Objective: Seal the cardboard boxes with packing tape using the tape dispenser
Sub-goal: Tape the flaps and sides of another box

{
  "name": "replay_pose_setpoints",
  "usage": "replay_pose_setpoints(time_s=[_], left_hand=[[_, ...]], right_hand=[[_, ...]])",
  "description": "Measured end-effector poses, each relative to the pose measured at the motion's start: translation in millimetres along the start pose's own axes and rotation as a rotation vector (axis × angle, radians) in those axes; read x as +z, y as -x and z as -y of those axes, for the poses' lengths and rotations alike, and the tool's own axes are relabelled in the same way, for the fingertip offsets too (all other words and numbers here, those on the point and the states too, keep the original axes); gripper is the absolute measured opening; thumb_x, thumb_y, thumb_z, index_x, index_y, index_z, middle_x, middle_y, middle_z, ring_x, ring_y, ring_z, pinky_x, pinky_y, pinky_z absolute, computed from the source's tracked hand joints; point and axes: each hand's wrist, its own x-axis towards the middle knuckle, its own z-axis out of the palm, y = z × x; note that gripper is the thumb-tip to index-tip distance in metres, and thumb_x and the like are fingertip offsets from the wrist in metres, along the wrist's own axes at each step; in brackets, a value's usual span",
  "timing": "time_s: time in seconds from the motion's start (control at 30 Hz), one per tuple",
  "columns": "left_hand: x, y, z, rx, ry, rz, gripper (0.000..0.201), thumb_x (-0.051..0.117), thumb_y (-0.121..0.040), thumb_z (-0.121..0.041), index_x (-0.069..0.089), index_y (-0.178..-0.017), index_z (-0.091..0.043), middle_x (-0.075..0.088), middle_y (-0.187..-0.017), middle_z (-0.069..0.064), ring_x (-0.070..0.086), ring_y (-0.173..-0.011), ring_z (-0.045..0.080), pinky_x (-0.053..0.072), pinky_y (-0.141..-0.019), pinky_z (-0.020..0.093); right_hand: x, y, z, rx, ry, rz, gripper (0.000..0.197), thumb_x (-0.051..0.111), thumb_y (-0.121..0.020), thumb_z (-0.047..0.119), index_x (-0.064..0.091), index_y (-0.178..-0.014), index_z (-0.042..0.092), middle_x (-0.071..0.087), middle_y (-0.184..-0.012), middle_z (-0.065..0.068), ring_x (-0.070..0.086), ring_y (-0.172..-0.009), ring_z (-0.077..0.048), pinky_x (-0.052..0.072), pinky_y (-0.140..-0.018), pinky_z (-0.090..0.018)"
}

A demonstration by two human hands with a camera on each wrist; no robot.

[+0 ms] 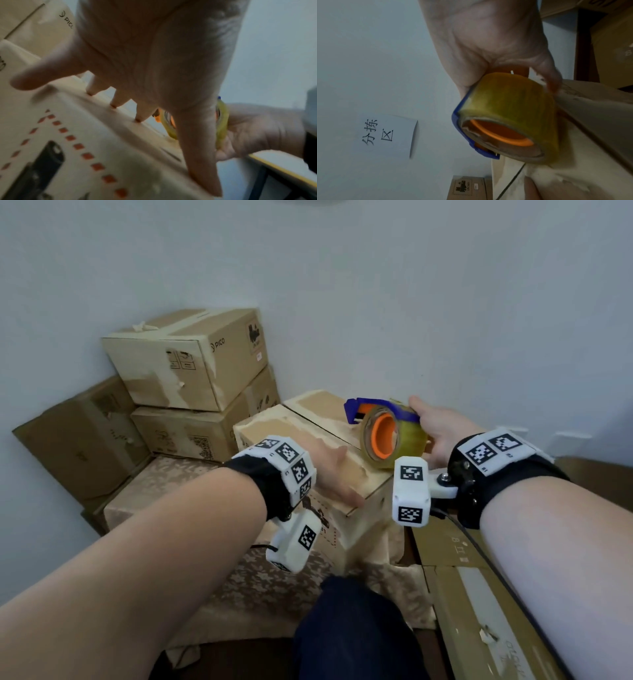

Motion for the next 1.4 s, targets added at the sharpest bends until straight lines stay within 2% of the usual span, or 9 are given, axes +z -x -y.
replay_pose_setpoints(time_s=[0.27, 0.4, 0.6, 0.73, 0.83, 1.0, 1.17, 1.27, 1.4], left_hand=[[1, 11, 0, 0.023, -0.039, -0.025, 0.109, 0.065, -0.065, -0.072, 0.015, -0.151, -0.026, 0.039, -0.141, 0.008, 0.046, -0.122, 0.031, 0.044, -0.09, 0.04], [-2, 15, 11, 0.06, -0.044, -0.002, 0.096, 0.069, -0.075, -0.048, 0.015, -0.152, -0.024, 0.032, -0.149, 0.009, 0.041, -0.13, 0.029, 0.043, -0.099, 0.04], [-5, 15, 46, 0.014, -0.019, 0.009, 0.093, 0.073, -0.077, -0.013, 0.02, -0.15, -0.034, 0.039, -0.148, 0.004, 0.046, -0.125, 0.024, 0.045, -0.099, 0.035], [0, 14, 66, -0.09, -0.044, 0.025, 0.091, 0.062, -0.083, 0.003, 0.015, -0.151, -0.036, 0.041, -0.146, 0.008, 0.047, -0.125, 0.026, 0.046, -0.095, 0.032], [-2, 21, 73, -0.158, -0.013, -0.007, 0.076, 0.052, -0.089, -0.002, 0.016, -0.153, -0.025, 0.035, -0.15, 0.009, 0.037, -0.134, 0.027, 0.037, -0.102, 0.035], [-1, 15, 92, -0.241, 0.215, -0.046, 0.041, 0.039, -0.1, -0.023, 0.047, -0.137, -0.006, 0.049, -0.139, 0.011, 0.046, -0.126, 0.028, 0.034, -0.101, 0.035], [11, 7, 107, -0.277, 0.41, -0.09, 0.08, 0.038, -0.088, -0.069, 0.042, -0.139, -0.008, 0.051, -0.118, 0.007, 0.048, -0.11, 0.023, 0.032, -0.091, 0.032], [21, 0, 110, -0.296, 0.342, -0.094, 0.103, 0.043, -0.071, -0.085, 0.026, -0.148, -0.02, 0.04, -0.144, 0.007, 0.043, -0.126, 0.028, 0.037, -0.101, 0.038], [32, -1, 115, -0.337, 0.274, -0.088, 0.104, 0.046, -0.069, -0.085, 0.005, -0.151, -0.037, 0.005, -0.158, 0.013, 0.016, -0.141, 0.042, 0.025, -0.111, 0.055]], right_hand=[[-8, -18, 0, -0.133, 0.08, -0.077, 0.049, 0.053, -0.082, 0.062, 0.057, -0.079, 0.014, 0.067, -0.101, -0.007, 0.061, -0.092, -0.023, 0.048, -0.097, -0.038], [-11, -45, -14, -0.098, 0.094, -0.024, 0.072, 0.057, -0.05, 0.076, 0.064, -0.089, 0.016, 0.07, -0.103, -0.007, 0.064, -0.097, -0.027, 0.048, -0.097, -0.043], [10, -4, -3, -0.018, 0.184, 0.024, 0.037, 0.049, -0.095, 0.048, 0.052, -0.082, 0.014, 0.057, -0.089, -0.007, 0.054, -0.068, -0.021, 0.051, -0.079, -0.039], [24, 9, -4, 0.087, 0.179, 0.146, 0.041, 0.048, -0.093, 0.054, 0.059, -0.096, 0.015, 0.067, -0.114, -0.012, 0.065, -0.099, -0.03, 0.049, -0.096, -0.05], [37, 14, -4, 0.115, 0.233, 0.274, 0.044, 0.047, -0.093, 0.056, 0.057, -0.089, 0.014, 0.064, -0.116, -0.016, 0.06, -0.108, -0.032, 0.043, -0.102, -0.048], [61, 28, -7, 0.151, 0.199, 0.443, 0.042, 0.047, -0.097, 0.047, 0.059, -0.079, 0.011, 0.062, -0.082, -0.009, 0.057, -0.074, -0.024, 0.048, -0.085, -0.041], [62, 13, 0, 0.14, 0.068, 0.423, 0.045, 0.048, -0.096, 0.047, 0.061, -0.075, 0.011, 0.064, -0.077, -0.008, 0.058, -0.073, -0.024, 0.049, -0.084, -0.041], [62, 3, 4, 0.084, 0.039, 0.402, 0.042, 0.048, -0.097, 0.046, 0.064, -0.08, 0.011, 0.066, -0.08, -0.01, 0.06, -0.084, -0.027, 0.049, -0.096, -0.048], [63, -5, 6, 0.029, -0.027, 0.33, 0.037, 0.046, -0.099, 0.043, 0.06, -0.084, 0.011, 0.065, -0.067, -0.009, 0.061, -0.063, -0.025, 0.055, -0.075, -0.044]])
